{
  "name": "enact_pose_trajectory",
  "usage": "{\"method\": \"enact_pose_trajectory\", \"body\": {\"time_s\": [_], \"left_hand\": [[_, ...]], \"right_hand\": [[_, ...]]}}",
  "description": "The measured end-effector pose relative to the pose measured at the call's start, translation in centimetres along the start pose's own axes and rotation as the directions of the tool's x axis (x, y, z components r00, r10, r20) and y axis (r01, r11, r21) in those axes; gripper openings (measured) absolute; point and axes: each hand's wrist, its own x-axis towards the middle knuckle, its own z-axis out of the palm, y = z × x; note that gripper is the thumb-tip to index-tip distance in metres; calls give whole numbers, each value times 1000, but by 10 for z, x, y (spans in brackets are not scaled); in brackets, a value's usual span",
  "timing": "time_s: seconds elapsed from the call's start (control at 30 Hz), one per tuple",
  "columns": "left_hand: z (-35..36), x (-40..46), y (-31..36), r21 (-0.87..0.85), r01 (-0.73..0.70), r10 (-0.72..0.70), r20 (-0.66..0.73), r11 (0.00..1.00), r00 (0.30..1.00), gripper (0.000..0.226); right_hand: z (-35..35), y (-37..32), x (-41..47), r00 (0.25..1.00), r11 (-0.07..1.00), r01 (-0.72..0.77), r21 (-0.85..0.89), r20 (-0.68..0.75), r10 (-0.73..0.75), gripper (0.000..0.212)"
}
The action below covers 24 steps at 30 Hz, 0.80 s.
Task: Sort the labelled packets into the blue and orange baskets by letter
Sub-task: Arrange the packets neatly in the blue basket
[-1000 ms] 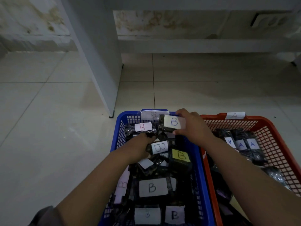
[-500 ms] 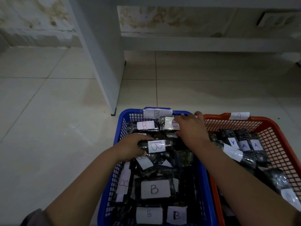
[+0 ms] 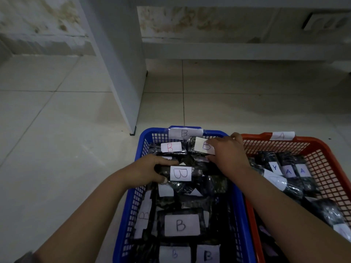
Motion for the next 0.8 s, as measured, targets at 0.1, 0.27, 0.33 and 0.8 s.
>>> {"method": "enact_pose_trajectory", "body": {"time_s": [0.1,0.27,0.33,0.8], "left_hand": [[1,1,-3,-32,8,-9,-30,999,1000,64],[14,-1,0,263,-53,89,-125,963,988,60],[16,-4,6,371,-80,149,-163,925,975,56],[21,-76,1,-135,88,-158,-706,987,691,28]], "right_hand": [[8,1,3,996,996,70,-47,63,-67,37],[11,0,8,978,990,134,-49,170,-124,37],[11,2,7,973,986,154,-57,184,-141,39],[-7,-54,-38,987,836,4,548,131,-91,39]]}}
